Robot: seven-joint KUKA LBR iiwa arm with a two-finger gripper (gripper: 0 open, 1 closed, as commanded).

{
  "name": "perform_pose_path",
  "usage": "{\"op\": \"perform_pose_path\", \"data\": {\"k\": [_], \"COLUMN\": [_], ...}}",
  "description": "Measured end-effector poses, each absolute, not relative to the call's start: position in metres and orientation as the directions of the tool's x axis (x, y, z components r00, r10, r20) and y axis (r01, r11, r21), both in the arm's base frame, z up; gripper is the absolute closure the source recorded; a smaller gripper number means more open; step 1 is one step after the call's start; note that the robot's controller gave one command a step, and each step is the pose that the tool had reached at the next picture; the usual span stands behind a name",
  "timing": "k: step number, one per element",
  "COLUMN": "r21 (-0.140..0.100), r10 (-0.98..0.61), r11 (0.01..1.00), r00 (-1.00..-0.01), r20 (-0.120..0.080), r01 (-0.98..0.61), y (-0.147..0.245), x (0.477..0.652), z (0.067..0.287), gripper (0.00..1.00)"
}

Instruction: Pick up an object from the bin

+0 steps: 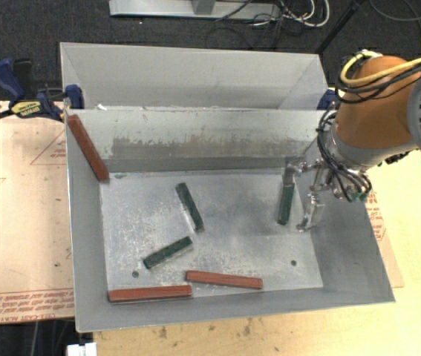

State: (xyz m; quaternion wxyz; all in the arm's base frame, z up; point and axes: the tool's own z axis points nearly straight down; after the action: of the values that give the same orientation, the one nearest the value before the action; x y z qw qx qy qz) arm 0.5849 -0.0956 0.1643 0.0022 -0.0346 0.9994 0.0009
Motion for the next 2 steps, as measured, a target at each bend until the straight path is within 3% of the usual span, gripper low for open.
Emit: {"op": "perform_pose_path", "data": {"k": [1, 2], "r21": [-0.004, -0.004], "r10": [-0.319, -0.423], "r11": [0.948, 0.906], "r00": [-0.948, -0.906], "r20": [-0.003, -0.008], "r01": [-0.319, -0.422], "y": [-0.118, -0.103], "x": [0.600, 0.604], "z": [0.154, 0.101], "gripper": [0.00, 0.00]}}
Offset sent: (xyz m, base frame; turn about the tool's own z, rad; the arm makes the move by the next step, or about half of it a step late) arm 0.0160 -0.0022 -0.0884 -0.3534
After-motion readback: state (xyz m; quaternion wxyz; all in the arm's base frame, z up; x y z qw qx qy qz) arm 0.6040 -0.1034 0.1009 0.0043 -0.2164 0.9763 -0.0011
